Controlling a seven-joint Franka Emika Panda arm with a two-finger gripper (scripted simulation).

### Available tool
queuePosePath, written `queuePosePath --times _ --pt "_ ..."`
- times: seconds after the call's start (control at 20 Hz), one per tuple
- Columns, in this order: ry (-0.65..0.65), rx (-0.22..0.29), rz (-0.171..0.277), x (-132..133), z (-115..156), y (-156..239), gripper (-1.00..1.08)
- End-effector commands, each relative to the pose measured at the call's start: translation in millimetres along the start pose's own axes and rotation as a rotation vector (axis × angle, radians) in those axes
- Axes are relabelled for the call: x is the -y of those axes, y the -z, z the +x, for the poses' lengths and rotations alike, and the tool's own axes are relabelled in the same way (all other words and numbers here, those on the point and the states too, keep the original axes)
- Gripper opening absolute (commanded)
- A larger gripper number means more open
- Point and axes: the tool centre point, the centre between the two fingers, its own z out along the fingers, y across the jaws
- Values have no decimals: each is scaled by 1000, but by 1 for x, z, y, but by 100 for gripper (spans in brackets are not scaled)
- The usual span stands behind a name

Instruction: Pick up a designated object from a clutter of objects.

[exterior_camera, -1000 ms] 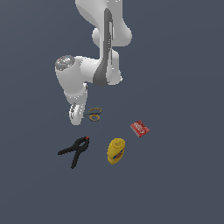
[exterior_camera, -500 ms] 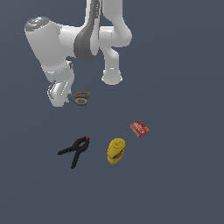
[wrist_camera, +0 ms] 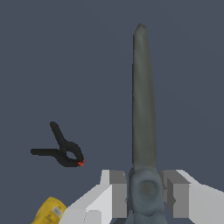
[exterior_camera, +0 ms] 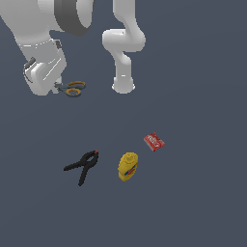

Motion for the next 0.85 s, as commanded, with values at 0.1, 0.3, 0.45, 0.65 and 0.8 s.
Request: queuePosePath --times 0.1,0.3,0.45,0.65,0.8 --pt "2 0 0 -3 13 28 -100" --pt "4 0 0 -3 21 43 -100" --pt "4 0 0 -4 24 49 -100" --pt "4 0 0 -3 25 50 -100" --pt "4 0 0 -3 24 49 -100"
